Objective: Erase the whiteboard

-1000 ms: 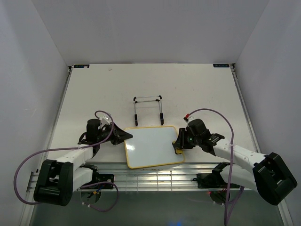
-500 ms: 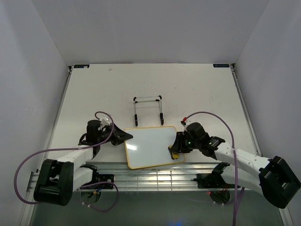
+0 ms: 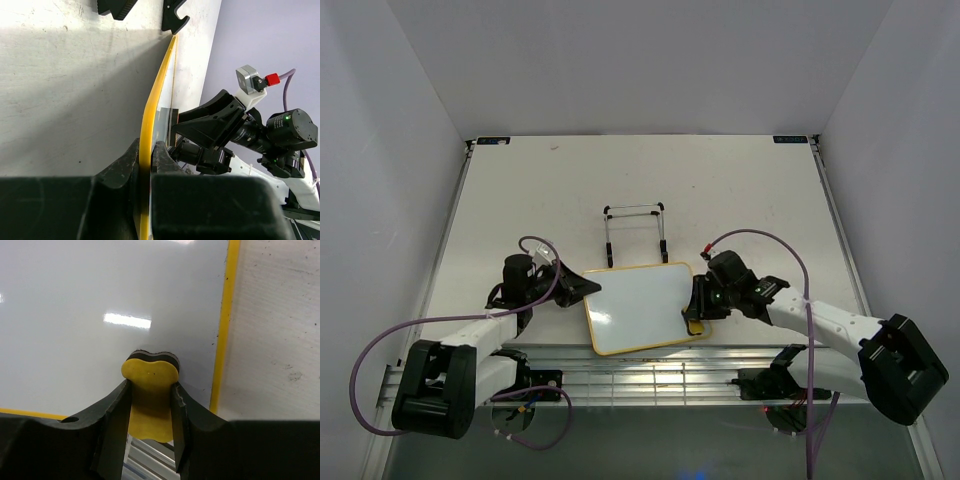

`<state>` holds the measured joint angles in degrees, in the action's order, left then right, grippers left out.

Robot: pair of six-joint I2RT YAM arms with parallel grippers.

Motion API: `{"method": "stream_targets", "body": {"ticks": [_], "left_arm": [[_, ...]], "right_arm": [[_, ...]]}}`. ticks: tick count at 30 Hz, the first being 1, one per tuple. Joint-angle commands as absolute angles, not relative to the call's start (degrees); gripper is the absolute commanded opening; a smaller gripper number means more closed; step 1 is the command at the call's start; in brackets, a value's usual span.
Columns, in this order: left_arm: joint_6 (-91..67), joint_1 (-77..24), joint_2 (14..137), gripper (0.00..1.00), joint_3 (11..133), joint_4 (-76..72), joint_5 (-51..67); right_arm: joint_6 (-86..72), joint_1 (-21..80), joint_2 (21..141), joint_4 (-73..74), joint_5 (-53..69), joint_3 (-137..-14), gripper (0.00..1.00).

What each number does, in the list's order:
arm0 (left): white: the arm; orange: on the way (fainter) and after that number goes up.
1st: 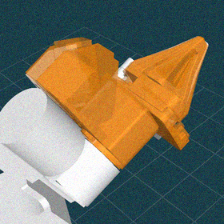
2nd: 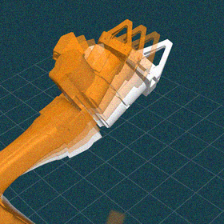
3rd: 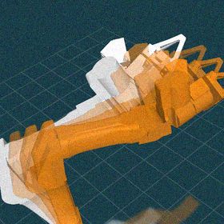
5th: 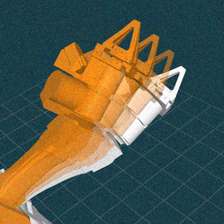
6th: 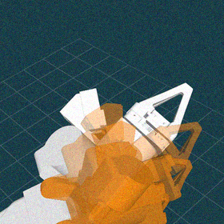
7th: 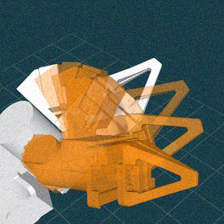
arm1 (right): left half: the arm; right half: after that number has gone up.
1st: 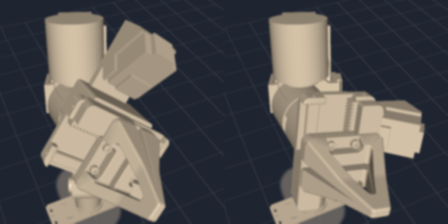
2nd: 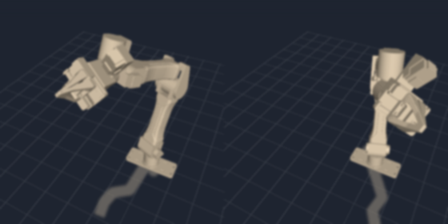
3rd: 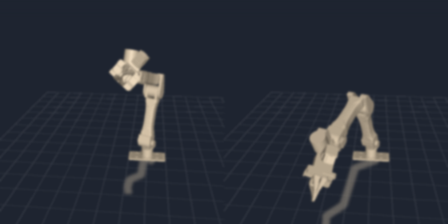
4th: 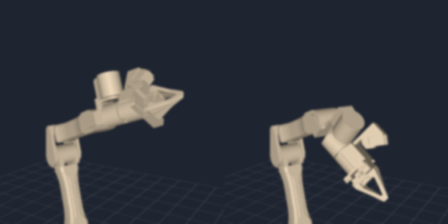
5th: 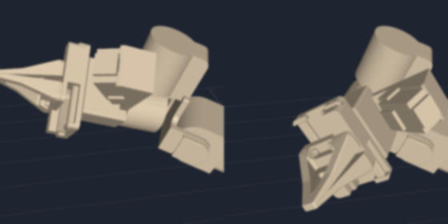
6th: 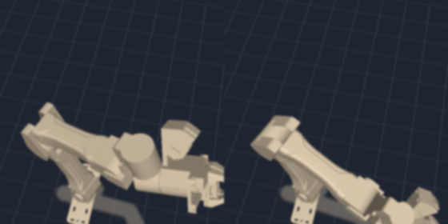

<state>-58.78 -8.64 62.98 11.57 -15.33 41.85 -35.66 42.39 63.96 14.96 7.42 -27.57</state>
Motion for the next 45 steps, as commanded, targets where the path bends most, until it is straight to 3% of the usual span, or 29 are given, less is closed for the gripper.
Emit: {"method": "stream_targets", "body": {"ticks": [1, 16, 30, 33, 35, 45], "left_arm": [[-55.81, -8.17, 63.54, 0.00, 10.37, -8.70, 29.52], [-51.59, -8.17, 64.69, 0.00, 11.42, -12.04, 40.77], [-53.35, -8.17, 63.63, 0.00, 12.39, -17.22, 47.64], [-54.31, -8.26, 63.81, 0.00, 12.22, -18.19, 48.77], [-54.75, -8.26, 64.07, 0.00, 12.04, -19.42, 49.39], [-57.74, -8.26, 63.99, 0.00, 11.08, -25.40, 52.56]], "right_arm": [[-33.49, 42.37, 66.80, 20.30, 5.45, -28.56, 0.14], [-19.26, 25.32, 74.35, 30.67, 0.70, -51.32, 0.13], [-18.63, 21.45, 81.65, 30.67, -8.34, -48.43, 0.19], [-18.63, 21.27, 82.79, 30.50, -8.70, -47.64, 0.26], [-18.63, 21.27, 83.32, 30.15, -8.88, -46.85, 0.37], [-18.72, 20.57, 80.16, 30.76, -8.35, -46.14, 0.53]]}}
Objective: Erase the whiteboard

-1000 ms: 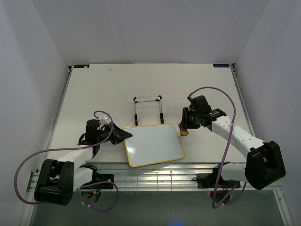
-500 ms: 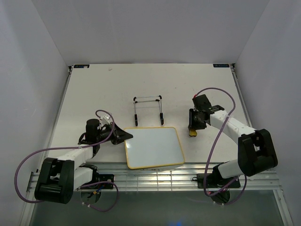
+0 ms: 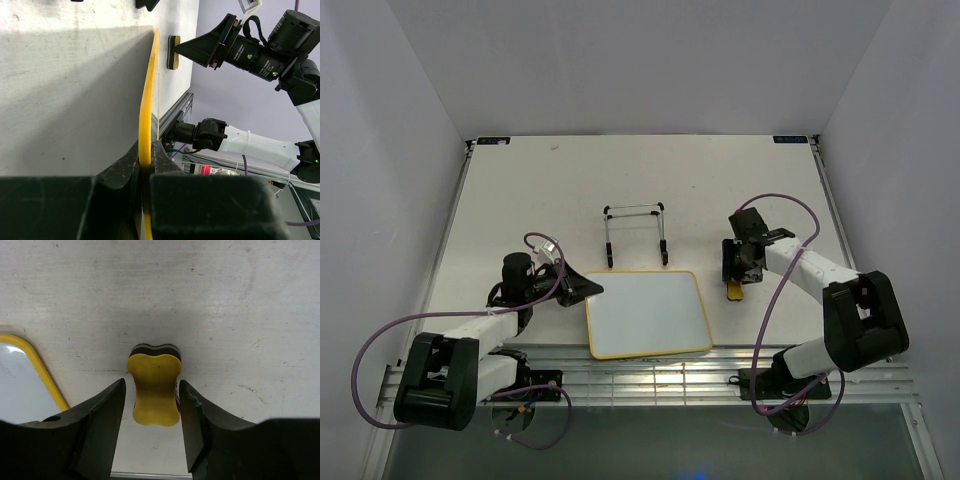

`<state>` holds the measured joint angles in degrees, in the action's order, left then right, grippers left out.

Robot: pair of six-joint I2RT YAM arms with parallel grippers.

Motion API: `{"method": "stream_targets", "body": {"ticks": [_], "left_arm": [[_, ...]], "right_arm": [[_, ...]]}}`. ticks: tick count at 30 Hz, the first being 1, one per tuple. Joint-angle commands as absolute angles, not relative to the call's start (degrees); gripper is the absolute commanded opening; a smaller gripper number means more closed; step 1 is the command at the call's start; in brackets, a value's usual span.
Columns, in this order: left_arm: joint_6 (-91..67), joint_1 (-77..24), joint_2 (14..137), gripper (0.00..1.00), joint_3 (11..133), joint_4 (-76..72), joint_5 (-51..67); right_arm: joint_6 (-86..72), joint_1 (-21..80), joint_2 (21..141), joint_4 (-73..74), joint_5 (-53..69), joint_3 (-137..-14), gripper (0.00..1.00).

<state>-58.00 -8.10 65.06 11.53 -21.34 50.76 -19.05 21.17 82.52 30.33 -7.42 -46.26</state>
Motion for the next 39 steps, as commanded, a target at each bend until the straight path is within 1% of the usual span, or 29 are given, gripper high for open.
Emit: {"method": "stream_targets", "body": {"ticks": [1, 2, 4, 5, 6, 16, 21, 26, 30, 35, 37, 38, 39], "left_arm": [[-58.27, -8.17, 63.55, 0.00, 10.99, -26.27, 52.65], [-58.53, -8.26, 63.37, 0.00, 10.99, -26.54, 52.56], [-58.80, -8.26, 63.28, 0.00, 10.90, -27.59, 52.65], [-59.32, -8.17, 63.28, 0.00, 10.90, -27.86, 52.91], [-59.59, -8.26, 63.37, 0.00, 10.90, -28.47, 53.17], [-63.63, -8.26, 63.37, 0.00, 12.13, -34.10, 54.76], [-65.47, -8.17, 65.82, 0.00, 15.81, -37.43, 55.46], [-66.53, -8.17, 73.54, 0.00, 21.78, -40.34, 57.91], [-70.04, -8.17, 80.49, 0.00, 27.06, -47.17, 59.59], [-75.67, -8.17, 90.95, 0.00, 37.60, -54.13, 60.82], [-76.29, -8.17, 96.57, 0.00, 41.73, -55.99, 61.78], [-76.72, -8.00, 98.59, 0.00, 45.92, -56.68, 62.40], [-77.86, -8.00, 102.53, 0.00, 47.88, -59.65, 63.71]], "right_arm": [[-18.63, 20.48, 79.98, 30.85, -8.35, -45.97, 0.54], [-18.63, 20.39, 79.81, 30.94, -8.35, -45.71, 0.59], [-18.55, 20.22, 79.72, 31.11, -8.44, -45.70, 0.61], [-18.63, 20.21, 79.37, 31.20, -8.44, -45.62, 0.65], [-18.63, 20.13, 79.19, 31.38, -8.44, -45.62, 0.66], [-17.93, 20.13, 74.36, 34.89, -9.23, -47.90, 0.68], [-17.75, 20.13, 70.85, 36.91, -9.23, -49.39, 0.68], [-17.40, 20.13, 68.47, 37.97, -9.14, -50.36, 0.69], [-17.23, 20.13, 67.85, 38.14, -9.05, -49.49, 0.69], [-16.88, 20.13, 67.85, 38.14, -8.44, -48.69, 0.70], [-16.96, 20.13, 67.59, 38.06, -8.44, -48.43, 0.70], [-16.96, 20.13, 67.24, 37.88, -8.35, -48.25, 0.70], [-16.96, 20.13, 67.06, 37.88, -8.09, -48.08, 0.70]]}}
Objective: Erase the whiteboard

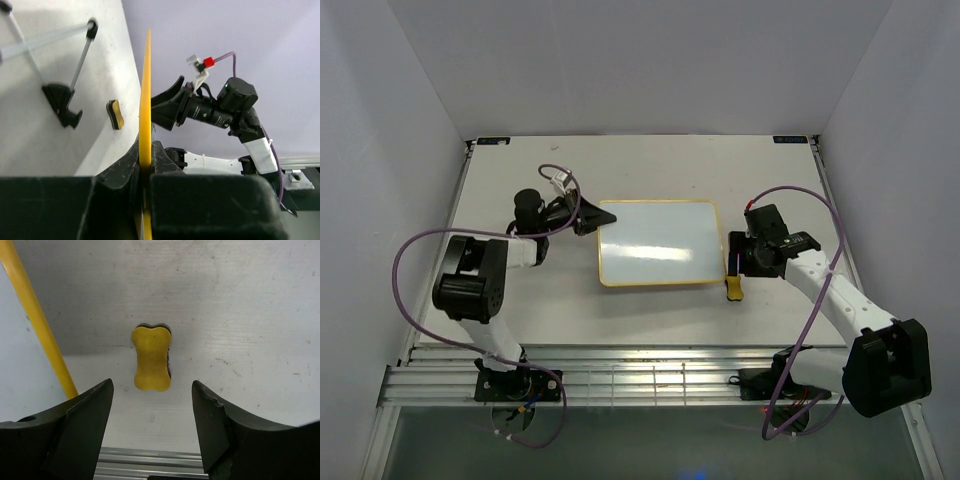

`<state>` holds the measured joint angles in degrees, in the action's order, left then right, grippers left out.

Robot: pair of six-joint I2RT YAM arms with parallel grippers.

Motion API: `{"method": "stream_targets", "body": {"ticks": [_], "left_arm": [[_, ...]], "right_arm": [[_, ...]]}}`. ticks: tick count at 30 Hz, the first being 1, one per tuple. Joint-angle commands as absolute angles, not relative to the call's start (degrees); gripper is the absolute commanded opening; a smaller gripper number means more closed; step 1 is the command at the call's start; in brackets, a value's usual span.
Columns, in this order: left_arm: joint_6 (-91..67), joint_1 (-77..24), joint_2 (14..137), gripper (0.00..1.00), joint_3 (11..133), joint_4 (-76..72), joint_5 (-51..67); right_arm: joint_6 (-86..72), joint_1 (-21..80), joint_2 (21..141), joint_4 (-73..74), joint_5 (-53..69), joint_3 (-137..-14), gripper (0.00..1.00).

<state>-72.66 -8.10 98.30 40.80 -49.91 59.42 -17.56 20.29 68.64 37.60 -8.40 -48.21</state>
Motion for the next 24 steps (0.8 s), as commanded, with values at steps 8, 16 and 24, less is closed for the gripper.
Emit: {"method": "stream_targets", "body": {"ticks": [8, 16, 24], "left_arm": [[-93.07, -4.31, 121.54, 0.00, 68.36, -80.33, 69.52], [-74.02, -2.37, 124.10, 0.00, 77.07, -64.78, 71.46], [-66.45, -0.18, 126.65, 0.00, 79.01, -62.66, 70.22]], "right_arm": [[-16.08, 20.13, 65.40, 37.97, -7.21, -45.62, 0.70], [-15.21, 20.13, 65.04, 37.44, -4.75, -46.05, 0.71], [-14.77, 20.13, 64.16, 38.15, -4.57, -46.14, 0.71]]}}
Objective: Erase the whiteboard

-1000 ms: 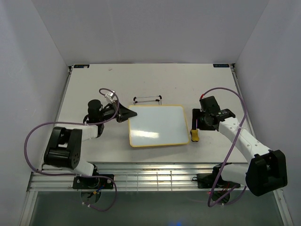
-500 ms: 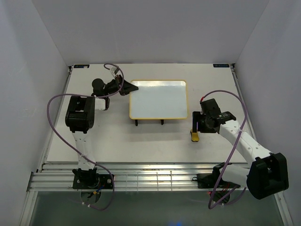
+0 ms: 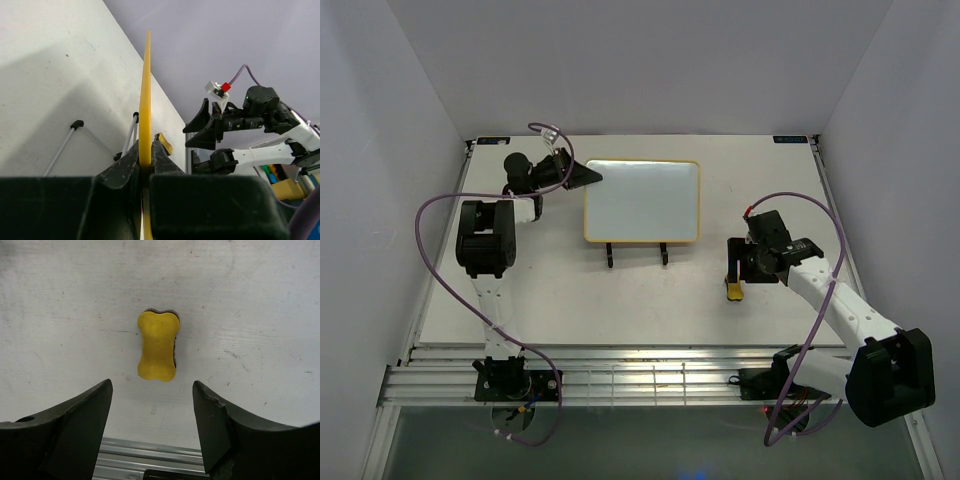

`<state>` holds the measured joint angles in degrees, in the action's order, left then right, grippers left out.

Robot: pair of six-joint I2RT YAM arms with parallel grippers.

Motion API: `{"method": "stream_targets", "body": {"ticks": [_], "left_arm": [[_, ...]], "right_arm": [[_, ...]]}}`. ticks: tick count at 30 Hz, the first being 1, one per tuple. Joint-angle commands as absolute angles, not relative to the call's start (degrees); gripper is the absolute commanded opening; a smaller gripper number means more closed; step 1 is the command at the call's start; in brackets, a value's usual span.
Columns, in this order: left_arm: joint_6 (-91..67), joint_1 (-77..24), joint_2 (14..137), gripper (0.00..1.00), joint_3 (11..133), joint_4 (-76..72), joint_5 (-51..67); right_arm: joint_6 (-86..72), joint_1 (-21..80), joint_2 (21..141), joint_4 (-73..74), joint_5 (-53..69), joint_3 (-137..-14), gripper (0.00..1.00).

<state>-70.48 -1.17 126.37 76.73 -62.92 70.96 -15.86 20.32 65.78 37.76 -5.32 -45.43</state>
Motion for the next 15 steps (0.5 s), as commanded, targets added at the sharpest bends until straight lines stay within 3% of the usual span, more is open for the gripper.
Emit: {"method": "stream_targets", "body": {"ticks": [1, 8, 15], "left_arm": [[-66.18, -0.18, 127.35, 0.00, 79.01, -62.93, 70.57], [-75.13, 1.74, 132.71, 0.00, 77.61, -81.80, 73.30], [-75.76, 2.37, 134.48, 0.00, 77.87, -90.07, 74.80]], "right_arm": [[-14.68, 20.21, 63.99, 38.06, -4.40, -46.06, 0.71], [-14.24, 20.13, 64.60, 38.06, -3.87, -46.32, 0.72], [-14.15, 20.21, 64.34, 37.88, -3.52, -45.79, 0.72]]}}
